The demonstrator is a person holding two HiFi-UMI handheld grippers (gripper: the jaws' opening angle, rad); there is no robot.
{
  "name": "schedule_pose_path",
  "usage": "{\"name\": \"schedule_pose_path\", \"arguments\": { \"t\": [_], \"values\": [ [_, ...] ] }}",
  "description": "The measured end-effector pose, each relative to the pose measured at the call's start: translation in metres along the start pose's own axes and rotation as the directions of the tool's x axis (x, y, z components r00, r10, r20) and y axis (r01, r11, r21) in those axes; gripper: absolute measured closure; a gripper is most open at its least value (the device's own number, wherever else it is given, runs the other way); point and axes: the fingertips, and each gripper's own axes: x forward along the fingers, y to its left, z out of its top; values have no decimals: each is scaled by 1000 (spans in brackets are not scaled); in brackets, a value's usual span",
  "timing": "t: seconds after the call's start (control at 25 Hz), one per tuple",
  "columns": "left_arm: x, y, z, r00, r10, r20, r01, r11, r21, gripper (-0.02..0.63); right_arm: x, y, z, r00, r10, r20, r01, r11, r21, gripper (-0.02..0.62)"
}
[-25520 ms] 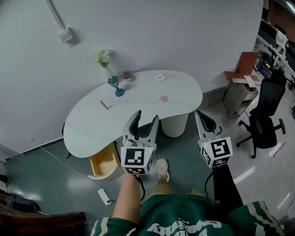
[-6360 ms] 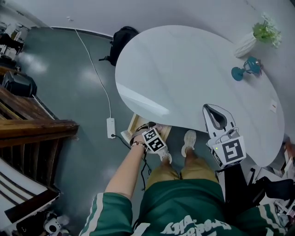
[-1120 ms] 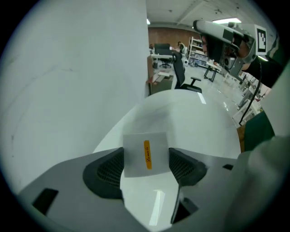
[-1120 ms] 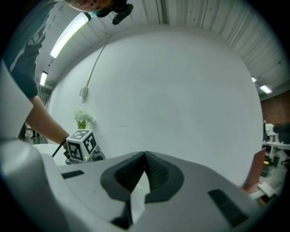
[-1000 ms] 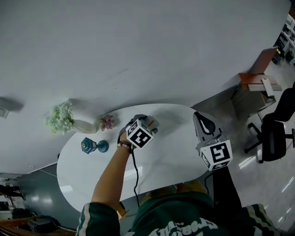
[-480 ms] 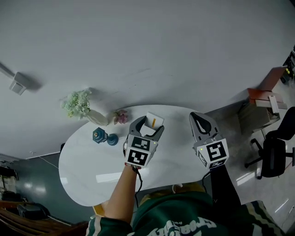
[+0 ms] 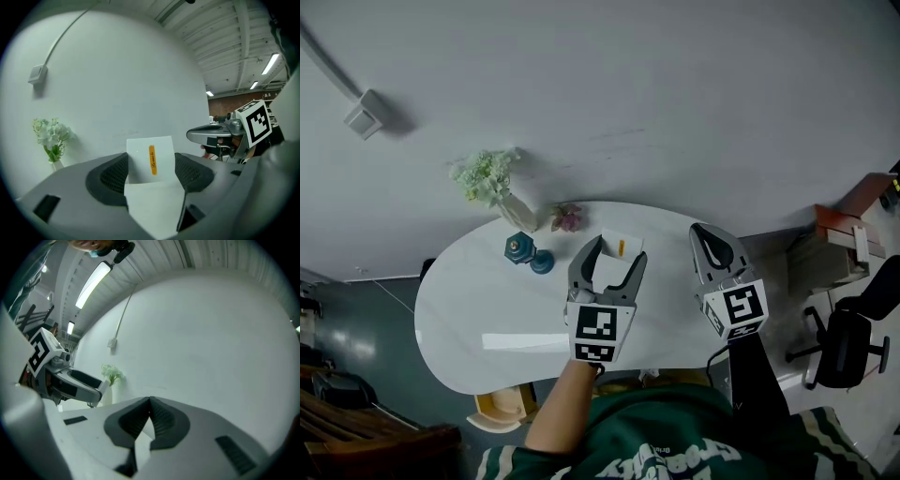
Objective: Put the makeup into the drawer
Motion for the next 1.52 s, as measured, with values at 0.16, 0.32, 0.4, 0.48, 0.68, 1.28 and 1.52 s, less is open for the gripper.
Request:
{"name": "schedule_pose_path", "arguments": {
  "t": [0.16, 0.32, 0.4, 0.48, 0.68, 1.28, 1.52],
  "values": [
    [-27, 33, -7, 997, 82, 15, -81, 996, -21, 296, 21, 33, 2, 997, 73, 1, -73, 997, 0, 591],
    [-71, 69, -11, 985, 166, 40, -164, 986, -31, 295, 42, 85, 9, 988, 157, 3, -157, 987, -33, 591],
    [-97, 90, -17, 977, 211, 33, -210, 977, -30, 295, 52, 118, 15, 979, 204, 10, -204, 978, -41, 591],
    [-126, 111, -24, 960, 278, 28, -276, 960, -44, 295, 63, 153, 22, 962, 272, 18, -271, 961, -50, 591],
    [-201, 156, -38, 907, 420, 21, -417, 905, -78, 295, 77, 243, 37, 905, 424, 31, -421, 904, -70, 591],
    [-434, 248, -100, 743, 668, -49, -669, 735, -112, 295, 62, 490, 68, 751, 657, 64, -655, 753, -62, 591],
    [-516, 265, -121, 693, 718, -65, -720, 686, -107, 295, 43, 581, 75, 689, 722, 70, -721, 692, -44, 591]
  ]
}}
